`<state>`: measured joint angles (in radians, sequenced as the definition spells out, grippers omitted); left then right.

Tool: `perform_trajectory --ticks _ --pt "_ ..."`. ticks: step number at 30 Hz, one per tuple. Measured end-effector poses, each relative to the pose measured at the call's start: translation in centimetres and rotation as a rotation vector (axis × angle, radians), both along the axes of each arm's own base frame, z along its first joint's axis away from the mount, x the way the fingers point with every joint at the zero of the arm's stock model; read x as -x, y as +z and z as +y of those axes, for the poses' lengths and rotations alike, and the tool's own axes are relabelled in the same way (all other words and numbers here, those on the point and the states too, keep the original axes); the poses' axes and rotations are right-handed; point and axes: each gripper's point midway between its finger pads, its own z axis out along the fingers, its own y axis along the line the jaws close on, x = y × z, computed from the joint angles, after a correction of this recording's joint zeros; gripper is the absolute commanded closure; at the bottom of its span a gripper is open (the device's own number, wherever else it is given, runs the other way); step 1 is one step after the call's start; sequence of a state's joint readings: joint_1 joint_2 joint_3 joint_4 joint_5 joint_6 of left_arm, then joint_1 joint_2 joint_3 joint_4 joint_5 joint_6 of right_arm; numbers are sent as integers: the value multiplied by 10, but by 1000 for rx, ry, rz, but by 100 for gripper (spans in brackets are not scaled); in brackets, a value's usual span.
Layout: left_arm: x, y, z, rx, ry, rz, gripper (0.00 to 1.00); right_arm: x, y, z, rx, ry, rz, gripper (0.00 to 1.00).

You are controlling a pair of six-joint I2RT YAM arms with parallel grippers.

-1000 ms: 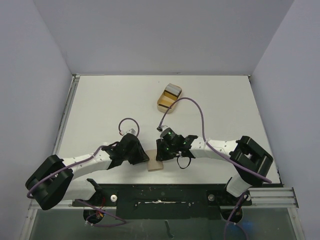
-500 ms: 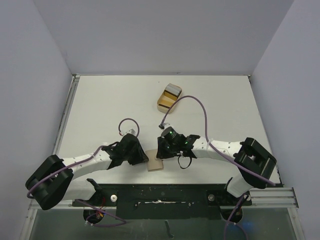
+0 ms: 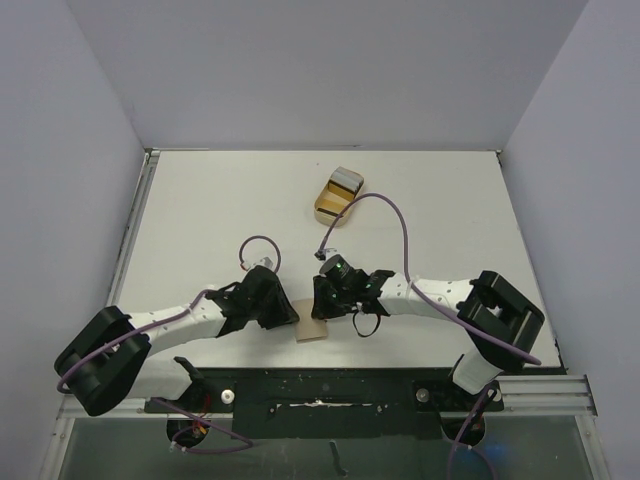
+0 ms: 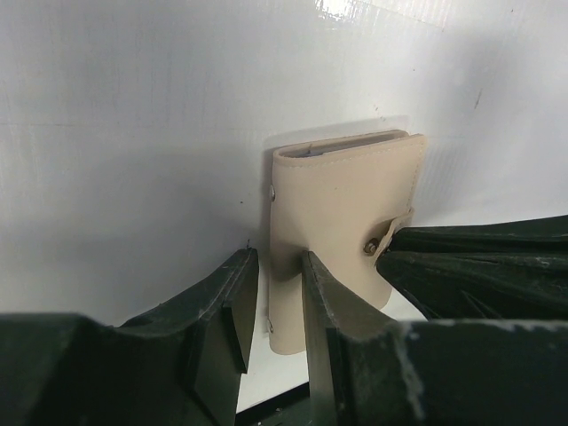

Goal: Put the credit cards into the card holder
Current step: Close the card holder at the center of the board.

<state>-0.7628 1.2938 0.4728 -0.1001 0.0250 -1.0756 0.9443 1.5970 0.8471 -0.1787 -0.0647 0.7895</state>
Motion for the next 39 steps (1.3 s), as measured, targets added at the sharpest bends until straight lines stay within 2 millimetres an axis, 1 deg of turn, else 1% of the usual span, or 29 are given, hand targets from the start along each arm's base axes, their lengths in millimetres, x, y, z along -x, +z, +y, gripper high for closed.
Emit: perform_trajectory --ticks 20,39 --pt "-3 0 -4 9 -3 -3 74 5 -1 4 26 55 6 84" --pt "-2 0 -3 13 -2 -6 75 5 -4 3 97 49 -3 86"
